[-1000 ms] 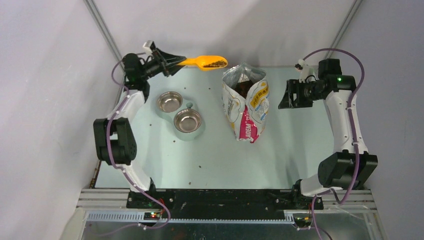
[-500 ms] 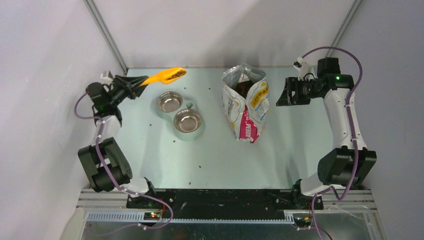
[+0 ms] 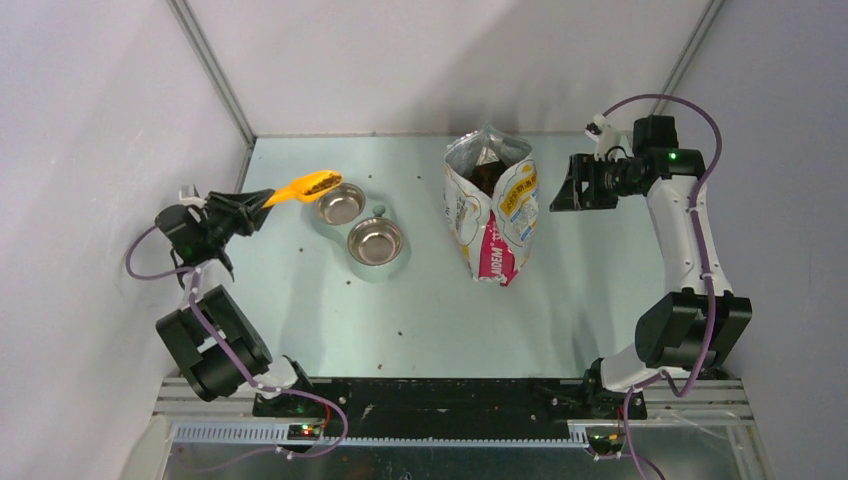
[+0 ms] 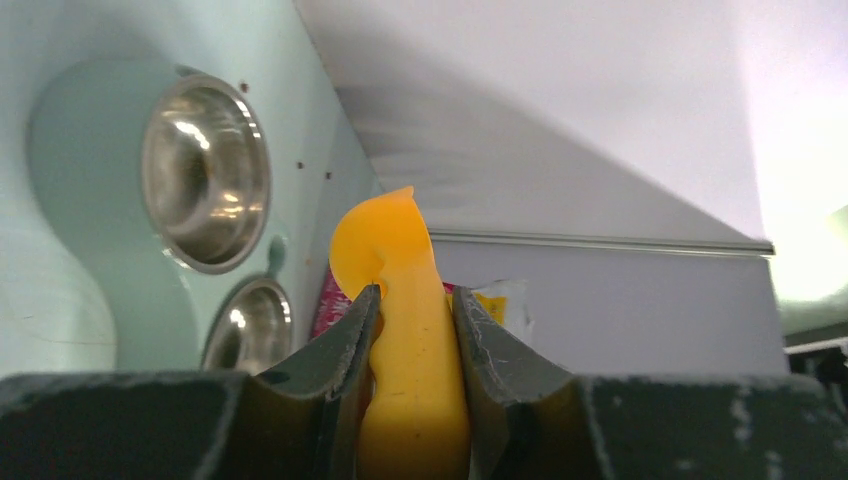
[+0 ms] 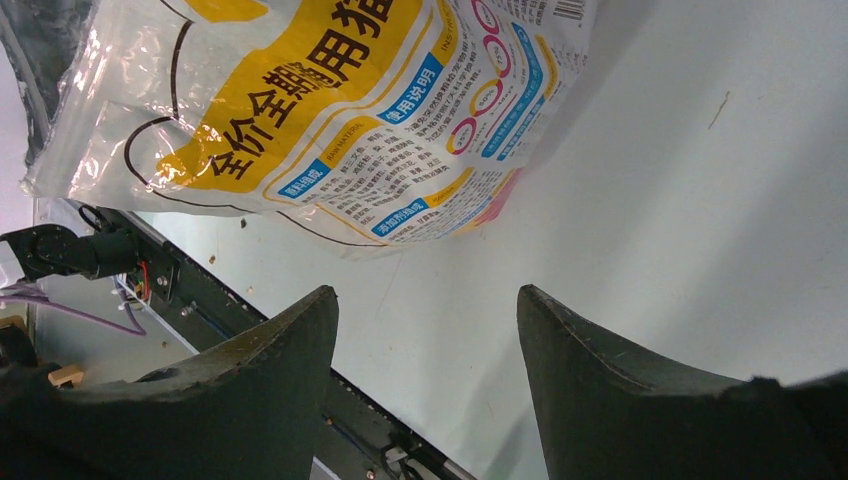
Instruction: Serve the pet food
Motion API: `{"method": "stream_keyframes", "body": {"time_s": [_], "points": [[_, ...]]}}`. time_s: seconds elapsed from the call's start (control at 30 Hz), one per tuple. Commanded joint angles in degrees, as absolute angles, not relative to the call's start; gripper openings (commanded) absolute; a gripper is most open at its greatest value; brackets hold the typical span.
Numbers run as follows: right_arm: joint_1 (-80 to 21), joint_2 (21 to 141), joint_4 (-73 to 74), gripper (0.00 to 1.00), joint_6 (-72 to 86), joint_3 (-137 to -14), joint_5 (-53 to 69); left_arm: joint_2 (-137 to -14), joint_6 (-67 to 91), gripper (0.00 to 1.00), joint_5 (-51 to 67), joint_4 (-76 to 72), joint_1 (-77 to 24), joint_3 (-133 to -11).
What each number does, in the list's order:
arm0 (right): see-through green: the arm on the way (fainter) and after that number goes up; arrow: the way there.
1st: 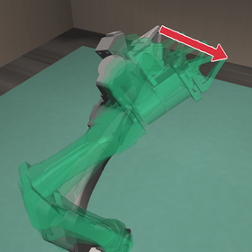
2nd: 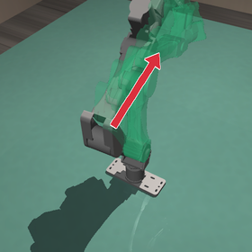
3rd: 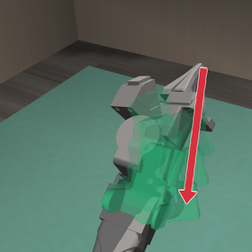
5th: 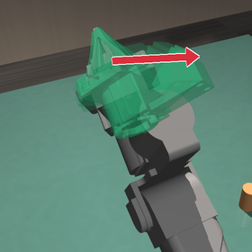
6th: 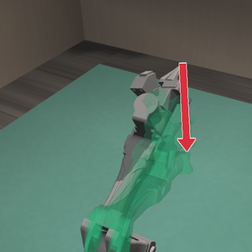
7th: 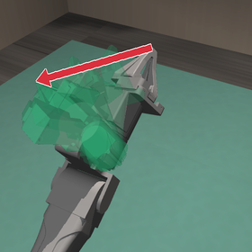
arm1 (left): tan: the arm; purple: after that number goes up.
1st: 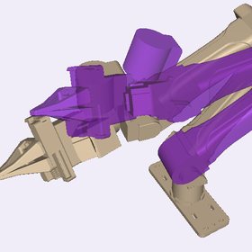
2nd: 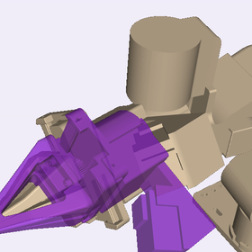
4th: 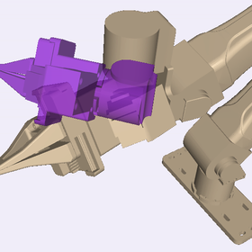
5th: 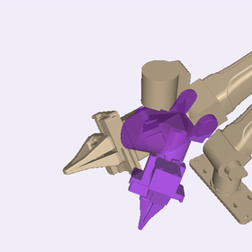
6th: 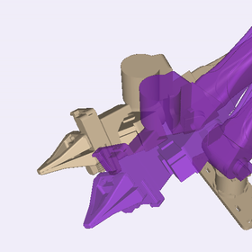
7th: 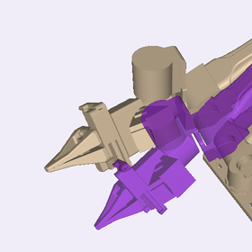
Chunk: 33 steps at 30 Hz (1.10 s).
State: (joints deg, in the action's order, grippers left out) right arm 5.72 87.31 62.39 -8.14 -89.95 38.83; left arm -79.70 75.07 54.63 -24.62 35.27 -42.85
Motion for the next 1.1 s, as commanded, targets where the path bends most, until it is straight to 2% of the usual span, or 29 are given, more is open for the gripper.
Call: {"method": "stream_keyframes", "body": {"time_s": [0.0,0.1,0.33,0.83,0.97,1.07], "points": [[5.71,86.57,60.89,0.69,-7.78,-89.73,40.31,-77.83,57.98,0.0,52.58,-15.0,35.54,-46.14],[5.79,86.02,60.4,0.69,-7.47,-89.07,40.34,-78.96,51.01,0.0,49.22,-6.04,35.53,-49.26],[5.83,84.13,59.86,0.69,-7.45,-87.16,40.26,-83.57,39.41,0.0,44.48,4.74,33.16,-55.53],[5.89,81.81,60.65,0.7,-8.91,-87.51,39.29,-89.94,6.22,0.0,12.58,28.78,10.34,-80.27],[5.86,81.0,61.44,0.7,-12.56,-90.18,39.37,-90.1,-1.8,0.0,6.79,33.17,4.45,-85.92],[5.7,78.69,58.61,0.71,-15.64,-92.8,40.54,-88.87,-7.13,0.0,7.03,35.14,1.23,-88.9]]}}
